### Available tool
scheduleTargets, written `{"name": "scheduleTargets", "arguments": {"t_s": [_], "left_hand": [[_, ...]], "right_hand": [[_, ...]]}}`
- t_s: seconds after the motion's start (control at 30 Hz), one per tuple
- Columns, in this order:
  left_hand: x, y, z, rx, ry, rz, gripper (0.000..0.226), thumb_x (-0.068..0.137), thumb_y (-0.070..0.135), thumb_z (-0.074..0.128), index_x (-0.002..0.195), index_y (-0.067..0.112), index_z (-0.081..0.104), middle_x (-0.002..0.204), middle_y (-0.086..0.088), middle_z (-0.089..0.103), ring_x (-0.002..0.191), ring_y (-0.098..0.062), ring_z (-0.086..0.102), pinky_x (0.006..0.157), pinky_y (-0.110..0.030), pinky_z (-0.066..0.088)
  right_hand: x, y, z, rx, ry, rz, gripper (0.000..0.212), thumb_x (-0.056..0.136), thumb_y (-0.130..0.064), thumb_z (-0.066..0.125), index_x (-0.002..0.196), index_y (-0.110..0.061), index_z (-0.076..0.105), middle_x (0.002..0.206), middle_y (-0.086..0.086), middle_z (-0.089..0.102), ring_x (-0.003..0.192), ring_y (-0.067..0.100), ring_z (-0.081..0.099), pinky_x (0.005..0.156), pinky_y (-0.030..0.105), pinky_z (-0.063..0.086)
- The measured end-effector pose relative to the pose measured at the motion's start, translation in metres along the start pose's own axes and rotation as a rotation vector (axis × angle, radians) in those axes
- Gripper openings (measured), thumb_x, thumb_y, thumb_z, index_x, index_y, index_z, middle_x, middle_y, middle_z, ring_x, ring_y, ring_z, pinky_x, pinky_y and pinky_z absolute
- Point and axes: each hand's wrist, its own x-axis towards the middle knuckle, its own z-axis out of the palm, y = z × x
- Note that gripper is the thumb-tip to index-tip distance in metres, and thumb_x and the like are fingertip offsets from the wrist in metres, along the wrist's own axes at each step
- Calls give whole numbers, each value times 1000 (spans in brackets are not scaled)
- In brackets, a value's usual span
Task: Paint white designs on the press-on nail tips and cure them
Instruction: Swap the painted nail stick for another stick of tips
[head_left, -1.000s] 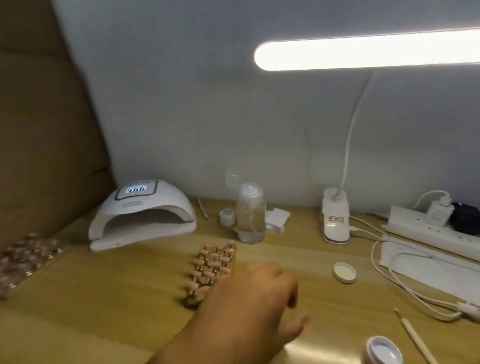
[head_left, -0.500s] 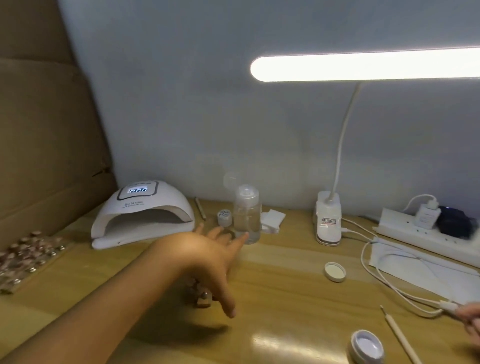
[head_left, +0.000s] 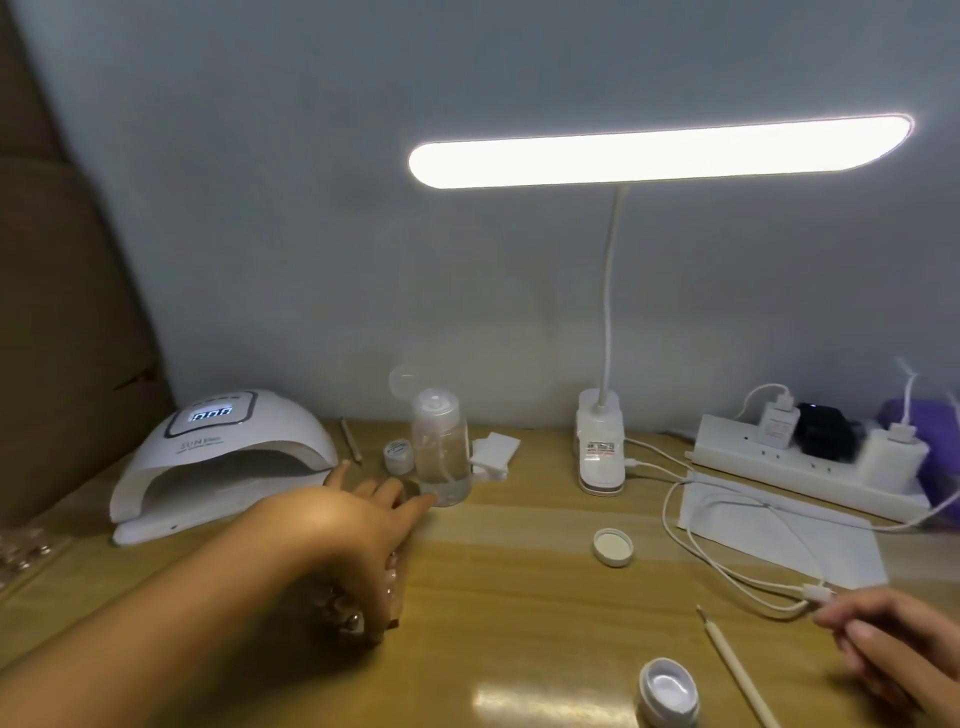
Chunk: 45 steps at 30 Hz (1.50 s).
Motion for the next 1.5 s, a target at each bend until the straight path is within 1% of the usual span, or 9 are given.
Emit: {"name": "scheduleTargets", "arguments": {"t_s": [0.27,0.67,0.77,0.83,0.93,1.03,1.17,1.3,1.5], "left_hand": [[7,-4,-5,13,-8,-3,130,61,63,77,150,37,-14,161,0,6,148,-27,6,114,-58,-14],[-61,90,6,59,105,325,110,83,52,63,148,32,-23,149,-8,26,143,-24,11,107,-52,-28],[-83,119,34,142,460,367,59,97,31,37,154,23,21,129,-3,56,125,-18,48,119,-48,16],[-104,121,47,150,506,283,46,98,38,20,134,47,47,105,28,65,97,8,62,93,-21,50],[-109,125,70,292,539,198,48,98,45,5,132,53,39,97,43,57,87,23,54,78,-4,47],[-118,135,53,-81,253,282,56,85,46,29,135,40,52,98,26,65,80,9,62,71,-8,49],[-92,124,58,-441,141,406,91,97,35,47,118,63,-36,153,26,4,139,1,13,106,-20,14],[-95,89,59,-598,9,592,110,72,60,69,128,71,-25,147,43,1,131,26,5,106,-5,11],[-80,91,61,-749,230,699,56,86,36,68,133,51,41,129,34,40,118,15,41,92,-1,34]], "right_hand": [[-5,64,-28,-27,-96,182,64,77,-66,68,114,-15,64,74,18,64,51,22,59,47,19,48],[-25,-69,24,-329,-66,10,17,88,-30,59,94,-45,65,84,-9,66,72,9,62,62,15,49],[-21,-80,36,-523,-163,-6,23,90,-40,62,106,-51,51,93,-23,59,79,3,56,66,17,47],[-17,-84,44,-632,-232,-21,33,85,-58,59,111,-57,39,86,-25,55,82,-5,52,65,16,44],[-16,-83,50,-783,-259,-100,47,84,-63,53,120,-65,22,80,-27,47,86,-12,48,67,13,41],[-19,-78,49,-724,-278,-124,46,91,-41,55,121,-62,27,78,-11,51,83,1,51,70,21,46],[-26,-73,40,-460,-176,-161,35,93,-36,57,116,-59,45,88,-11,59,77,8,57,66,16,46],[-25,-65,33,-131,22,-141,23,93,-41,57,115,-35,63,90,-13,65,77,-2,60,66,7,46],[-19,-51,34,257,50,58,52,76,-56,69,114,-21,66,74,-2,59,63,12,54,55,18,47]]}}
